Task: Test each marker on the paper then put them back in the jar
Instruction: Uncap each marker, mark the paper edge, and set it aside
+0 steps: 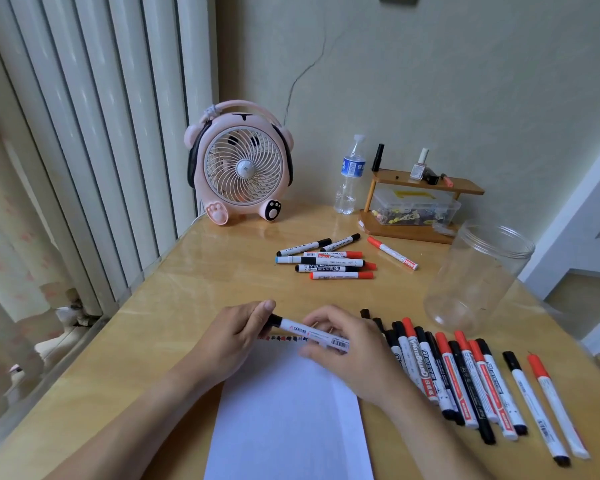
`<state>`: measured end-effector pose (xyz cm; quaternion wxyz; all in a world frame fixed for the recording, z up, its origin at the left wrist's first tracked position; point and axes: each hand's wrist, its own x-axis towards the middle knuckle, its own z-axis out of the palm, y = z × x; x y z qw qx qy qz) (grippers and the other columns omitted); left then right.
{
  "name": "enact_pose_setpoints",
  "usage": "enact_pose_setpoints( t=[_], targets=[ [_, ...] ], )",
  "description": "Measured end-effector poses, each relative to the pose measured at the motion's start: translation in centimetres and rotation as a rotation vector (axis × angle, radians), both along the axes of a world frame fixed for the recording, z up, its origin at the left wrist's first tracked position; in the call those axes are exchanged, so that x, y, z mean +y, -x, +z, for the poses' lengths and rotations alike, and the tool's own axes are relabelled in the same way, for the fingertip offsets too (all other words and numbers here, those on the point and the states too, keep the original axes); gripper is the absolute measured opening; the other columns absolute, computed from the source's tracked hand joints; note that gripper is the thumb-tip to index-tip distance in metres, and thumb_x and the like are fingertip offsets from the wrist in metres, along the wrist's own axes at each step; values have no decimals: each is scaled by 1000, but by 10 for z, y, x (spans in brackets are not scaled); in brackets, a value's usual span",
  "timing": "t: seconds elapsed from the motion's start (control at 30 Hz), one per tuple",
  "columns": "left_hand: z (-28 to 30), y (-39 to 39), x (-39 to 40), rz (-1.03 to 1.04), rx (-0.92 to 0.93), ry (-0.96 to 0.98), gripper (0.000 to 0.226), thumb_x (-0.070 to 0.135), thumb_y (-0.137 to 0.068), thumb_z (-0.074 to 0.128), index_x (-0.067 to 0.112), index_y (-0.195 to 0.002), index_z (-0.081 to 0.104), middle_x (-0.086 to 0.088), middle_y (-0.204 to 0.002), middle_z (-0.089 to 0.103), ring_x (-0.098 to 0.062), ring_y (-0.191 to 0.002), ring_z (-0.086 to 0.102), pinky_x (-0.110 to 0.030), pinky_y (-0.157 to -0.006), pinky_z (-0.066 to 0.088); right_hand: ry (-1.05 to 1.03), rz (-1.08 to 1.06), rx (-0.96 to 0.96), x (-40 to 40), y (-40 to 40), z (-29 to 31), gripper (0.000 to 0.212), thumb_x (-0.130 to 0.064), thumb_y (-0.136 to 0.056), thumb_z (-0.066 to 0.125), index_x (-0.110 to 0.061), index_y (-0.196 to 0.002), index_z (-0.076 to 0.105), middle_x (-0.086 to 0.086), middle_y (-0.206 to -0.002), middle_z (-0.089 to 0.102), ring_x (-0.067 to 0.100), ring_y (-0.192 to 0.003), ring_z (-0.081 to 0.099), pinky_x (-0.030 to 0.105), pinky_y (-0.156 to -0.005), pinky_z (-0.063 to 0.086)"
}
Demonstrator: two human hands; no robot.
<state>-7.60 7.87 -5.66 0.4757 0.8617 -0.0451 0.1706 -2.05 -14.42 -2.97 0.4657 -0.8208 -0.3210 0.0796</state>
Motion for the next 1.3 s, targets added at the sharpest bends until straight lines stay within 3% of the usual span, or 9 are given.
enact_pose_setpoints(
  t=[0.13,0.3,0.6,0.73,0.87,0.97,1.07,1.17,1.3],
  targets=[
    [-4,1,-6,11,-34,-20,53,57,-103,26,22,-70,47,14,-59,43,-8,-56,37,-21,-57,30,2,-106,-228,7,6,-6,16,-35,-86,81,-31,-91,66,-15,-73,65,11,-66,59,18,-56,40],
    [-7,-1,-5,-1,-50,-74,55,59,-102,22,21,-75,50,13,-64,49,-10,-59,43,-23,-59,33,-9,-110,-231,5,8,-8,18,-39,-89,79,-26,-86,66,-19,-60,58,11,-54,48,18,-50,29],
    [-5,-3,-3,-41,-104,-106,49,54,-106,24,21,-81,51,11,-72,53,-14,-66,50,-34,-66,43,6,-33,-146,10,14,-6,35,-51,-100,56,-27,-75,59,2,-55,59,20,-56,56,44,-58,48],
    [-6,-7,-3,-83,-126,-99,41,48,-107,29,22,-84,51,9,-75,54,-15,-69,51,-37,-67,45,54,-9,-101,10,10,-4,29,-42,-103,56,-26,-80,61,-3,-69,62,11,-65,56,36,-65,47],
    [-8,-11,-9,-111,-139,-129,37,47,-108,32,24,-97,58,14,-86,56,-11,-84,54,-26,-75,42,92,-9,-149,8,7,4,9,-27,-98,63,-30,-90,62,-11,-79,57,8,-74,53,19,-64,41],
    [-9,-11,-6,20,-114,-131,43,55,-106,27,33,-124,58,14,-107,55,-12,-113,51,-16,-93,38,145,-110,-173,3,2,5,17,-25,-96,62,-33,-109,56,-9,-78,61,10,-71,58,29,-66,51],
    [-12,-12,6,166,-85,-111,45,57,-104,27,34,-126,58,15,-117,53,-5,-122,45,-8,-97,31,334,-313,-282,-5,-5,1,18,-27,-99,57,-25,-109,42,-6,-78,56,21,-75,57,38,-58,46],
    [-18,-17,16,245,-42,-133,30,45,-106,40,31,-118,64,14,-115,54,-5,-117,44,-20,-99,37,503,-443,-337,-8,-7,-1,17,-25,-100,55,-22,-103,39,-3,-92,55,22,-79,55,34,-57,37],
    [-23,-21,15,263,3,-180,17,24,-104,52,28,-112,67,19,-112,51,-11,-114,48,-37,-99,43,665,-557,-330,-7,-4,-1,23,-28,-101,58,-21,-118,44,2,-115,48,19,-80,46,28,-64,38]
  ],
)
